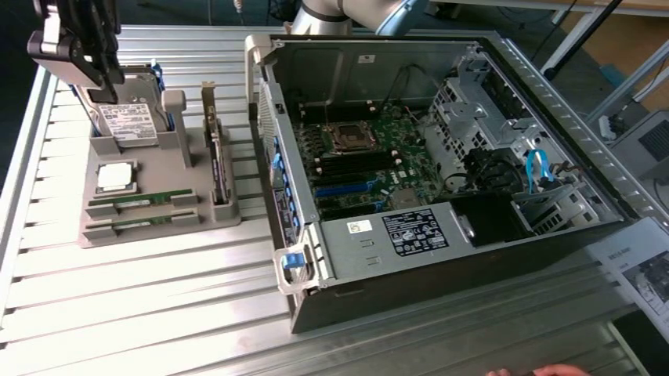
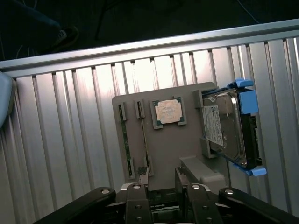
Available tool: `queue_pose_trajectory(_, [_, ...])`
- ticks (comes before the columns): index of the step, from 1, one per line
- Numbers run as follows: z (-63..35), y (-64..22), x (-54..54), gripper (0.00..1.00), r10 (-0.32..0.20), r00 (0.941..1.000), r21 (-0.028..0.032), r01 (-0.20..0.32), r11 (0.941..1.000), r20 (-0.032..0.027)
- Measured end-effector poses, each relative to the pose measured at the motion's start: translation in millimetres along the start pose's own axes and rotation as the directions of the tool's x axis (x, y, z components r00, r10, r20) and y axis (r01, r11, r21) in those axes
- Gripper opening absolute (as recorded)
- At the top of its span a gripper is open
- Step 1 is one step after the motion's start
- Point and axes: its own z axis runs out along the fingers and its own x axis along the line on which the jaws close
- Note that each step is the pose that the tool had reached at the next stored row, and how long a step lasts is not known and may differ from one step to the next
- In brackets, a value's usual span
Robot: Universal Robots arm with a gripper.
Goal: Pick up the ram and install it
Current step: 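Pick up the ram and move it above insertion slot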
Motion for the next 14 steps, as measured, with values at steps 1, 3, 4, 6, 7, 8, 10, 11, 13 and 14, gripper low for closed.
queue_pose_trajectory(1, [1.1, -0.1, 0.0, 0.36, 0.0, 1.0, -0.0002, 0.0, 1.0, 0.0009])
queue_pose_trajectory(3, [3.8, -0.2, 0.2, 0.36, 0.0, 1.0, -0.0004, 0.0, 1.0, 0.0024])
queue_pose_trajectory(4, [5.5, -0.3, 0.3, 0.36, 0.0, 1.0, -0.0004, 0.0, 1.0, 0.0026])
queue_pose_trajectory(6, [9.1, -0.5, 0.5, 0.36, 0.0, 1.0, -0.0004, 0.0, 1.0, 0.003])
queue_pose_trajectory(7, [10.9, -0.6, 0.6, 0.36, 0.0, 1.0, -0.0005, 0.0, 1.0, 0.0032])
queue_pose_trajectory(8, [12.7, -0.7, 0.7, 0.36, 0.0, 1.0, -0.0004, 0.0, 1.0, 0.0034])
queue_pose_trajectory(10, [16.3, -0.8, 0.9, 0.36, 0.0, 1.0, -0.0005, 0.0, 1.0, 0.0035])
queue_pose_trajectory(11, [18.0, -0.9, 1.0, 0.36, 0.0, 1.0, -0.0006, 0.0, 1.0, 0.0035])
queue_pose_trajectory(13, [21.8, -1.1, 1.2, 0.36, 0.0, 1.0, -0.0006, 0.0, 1.0, 0.0036])
queue_pose_trajectory(14, [23.6, -1.1, 1.2, 0.36, 0.0, 1.0, -0.0004, 0.0, 1.0, 0.0038])
